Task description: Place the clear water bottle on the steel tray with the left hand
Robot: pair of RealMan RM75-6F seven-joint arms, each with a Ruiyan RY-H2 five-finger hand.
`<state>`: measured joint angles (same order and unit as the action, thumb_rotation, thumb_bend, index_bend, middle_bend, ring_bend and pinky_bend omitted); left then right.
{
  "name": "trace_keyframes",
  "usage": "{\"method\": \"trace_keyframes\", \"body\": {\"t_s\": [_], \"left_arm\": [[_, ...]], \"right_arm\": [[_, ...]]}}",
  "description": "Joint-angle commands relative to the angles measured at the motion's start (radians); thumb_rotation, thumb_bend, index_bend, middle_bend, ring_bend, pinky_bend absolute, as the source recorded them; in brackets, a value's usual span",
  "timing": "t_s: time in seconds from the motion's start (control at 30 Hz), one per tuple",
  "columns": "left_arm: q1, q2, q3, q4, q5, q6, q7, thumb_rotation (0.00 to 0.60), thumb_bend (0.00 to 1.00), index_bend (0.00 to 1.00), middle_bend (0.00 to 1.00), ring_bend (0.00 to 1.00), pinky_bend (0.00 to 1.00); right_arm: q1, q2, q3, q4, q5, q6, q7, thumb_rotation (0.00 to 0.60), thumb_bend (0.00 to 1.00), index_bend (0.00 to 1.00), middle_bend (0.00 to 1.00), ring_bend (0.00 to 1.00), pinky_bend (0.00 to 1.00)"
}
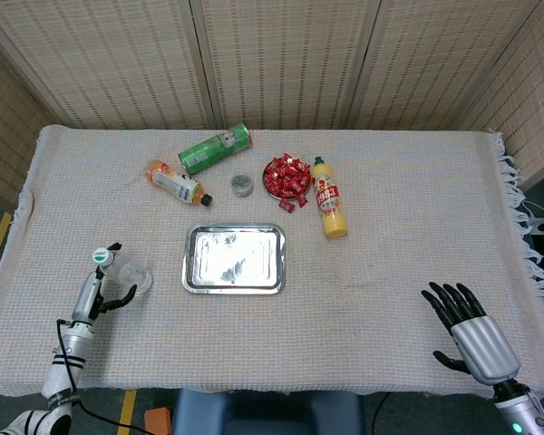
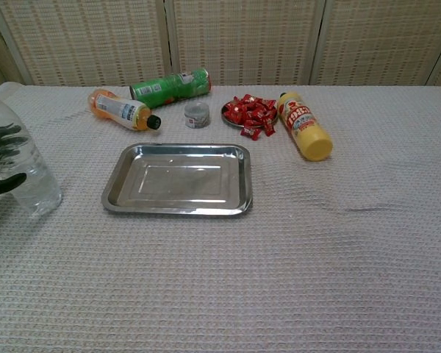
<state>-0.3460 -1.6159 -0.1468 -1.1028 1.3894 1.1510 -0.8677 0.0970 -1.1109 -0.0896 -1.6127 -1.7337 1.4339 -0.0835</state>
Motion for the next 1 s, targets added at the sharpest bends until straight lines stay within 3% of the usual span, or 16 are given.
{"method": "trace_keyframes", "body": {"t_s": [0.03,0.1,0.17,0.23,0.43,0.67,0.77,0.87,0.93,1.0], "left_arm": [[-0.006,-0.002,-0.003,-0.001,-0.001,-0.005,-0.001,0.6,0.36,0.0,0.0,0.0,0.04],[-0.008,-0.004,-0.007,0.002,-0.006,-0.006,0.002,0.6,0.37,0.01,0.02,0.01,0.08],[-0.006,-0.008,-0.013,0.003,-0.016,-0.005,0.0,0.6,0.39,0.08,0.12,0.05,0.15],[-0.003,-0.008,-0.016,0.004,-0.024,-0.006,-0.003,0.6,0.44,0.21,0.26,0.15,0.26],[0.007,-0.012,-0.021,0.011,-0.032,0.008,-0.008,0.6,0.54,0.44,0.48,0.34,0.44],[0.025,-0.033,-0.043,0.055,-0.016,0.106,0.013,0.6,0.56,0.47,0.49,0.35,0.47],[0.031,-0.072,-0.097,0.158,-0.039,0.198,0.056,0.6,0.56,0.46,0.48,0.34,0.46],[0.028,-0.091,-0.16,0.247,-0.092,0.22,0.051,0.6,0.56,0.44,0.45,0.31,0.43],[0.03,-0.079,-0.177,0.24,-0.114,0.193,0.003,0.6,0.56,0.43,0.43,0.3,0.41],[0.044,-0.043,-0.151,0.167,-0.093,0.164,-0.06,0.6,0.56,0.43,0.43,0.29,0.41]], "right_arm": [[0.0,0.0,0.0,-0.001,0.001,-0.002,-0.002,0.6,0.05,0.0,0.0,0.0,0.0],[0.001,0.0,-0.001,-0.002,0.002,-0.004,-0.003,0.6,0.05,0.0,0.0,0.0,0.0],[0.0,0.001,-0.001,-0.003,0.002,-0.004,-0.005,0.6,0.05,0.0,0.0,0.0,0.0],[0.0,0.001,-0.002,-0.003,0.002,-0.003,-0.005,0.6,0.05,0.0,0.0,0.0,0.0],[0.0,0.0,-0.004,-0.006,0.003,-0.009,-0.012,0.6,0.05,0.0,0.0,0.0,0.0],[0.003,-0.003,-0.003,-0.01,0.011,-0.019,-0.023,0.6,0.05,0.0,0.0,0.0,0.0],[0.001,0.0,-0.004,-0.012,0.01,-0.016,-0.023,0.6,0.05,0.0,0.0,0.0,0.0],[-0.001,0.002,-0.005,-0.012,0.004,-0.008,-0.02,0.6,0.05,0.0,0.0,0.0,0.0],[-0.002,0.001,-0.007,-0.011,0.0,-0.006,-0.021,0.6,0.05,0.0,0.0,0.0,0.0],[-0.002,-0.001,-0.009,-0.011,-0.004,-0.007,-0.025,0.6,0.05,0.0,0.0,0.0,0.0]]}}
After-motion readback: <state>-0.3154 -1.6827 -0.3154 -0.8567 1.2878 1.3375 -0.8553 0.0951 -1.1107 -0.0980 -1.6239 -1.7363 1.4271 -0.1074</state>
